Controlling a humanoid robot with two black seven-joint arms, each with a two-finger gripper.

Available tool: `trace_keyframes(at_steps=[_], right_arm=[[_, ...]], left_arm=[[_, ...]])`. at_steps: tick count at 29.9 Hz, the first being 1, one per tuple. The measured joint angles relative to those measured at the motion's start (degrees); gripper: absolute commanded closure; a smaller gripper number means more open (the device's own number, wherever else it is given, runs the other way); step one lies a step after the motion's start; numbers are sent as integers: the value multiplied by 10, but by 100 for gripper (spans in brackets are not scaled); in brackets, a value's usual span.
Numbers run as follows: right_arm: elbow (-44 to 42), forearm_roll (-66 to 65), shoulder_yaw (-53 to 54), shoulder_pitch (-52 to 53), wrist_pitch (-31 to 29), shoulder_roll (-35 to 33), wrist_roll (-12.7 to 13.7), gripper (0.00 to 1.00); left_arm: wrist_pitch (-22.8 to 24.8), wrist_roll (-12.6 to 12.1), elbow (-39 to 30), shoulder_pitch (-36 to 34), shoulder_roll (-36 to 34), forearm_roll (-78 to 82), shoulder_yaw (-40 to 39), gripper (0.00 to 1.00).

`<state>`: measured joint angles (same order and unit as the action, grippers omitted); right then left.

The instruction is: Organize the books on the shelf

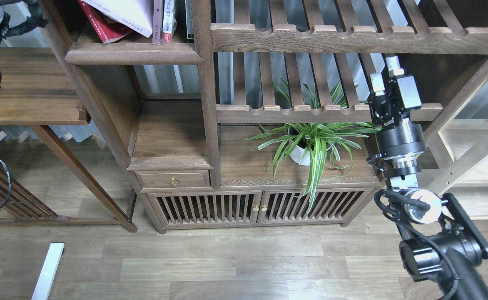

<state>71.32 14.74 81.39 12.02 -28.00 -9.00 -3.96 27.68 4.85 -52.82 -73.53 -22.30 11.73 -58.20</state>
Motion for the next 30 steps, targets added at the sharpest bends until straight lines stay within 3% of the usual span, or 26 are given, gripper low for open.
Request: trace_keyframes(at_steps=[10, 17, 25, 30], right_arm=[[1, -2, -11, 37, 0, 19, 0, 22], [3, -19, -19, 61, 0, 49, 0, 22], [3, -35, -19, 95, 4, 81, 0, 22], [4, -51, -19, 104, 18, 90, 0, 23]], left_arm=[[3, -18, -102, 12, 9, -126, 5, 2], [3, -21, -181, 27, 65, -150, 8, 2], [3, -73, -240, 141, 146, -138, 13, 1], [3, -83, -242, 205, 163, -116, 13, 1]])
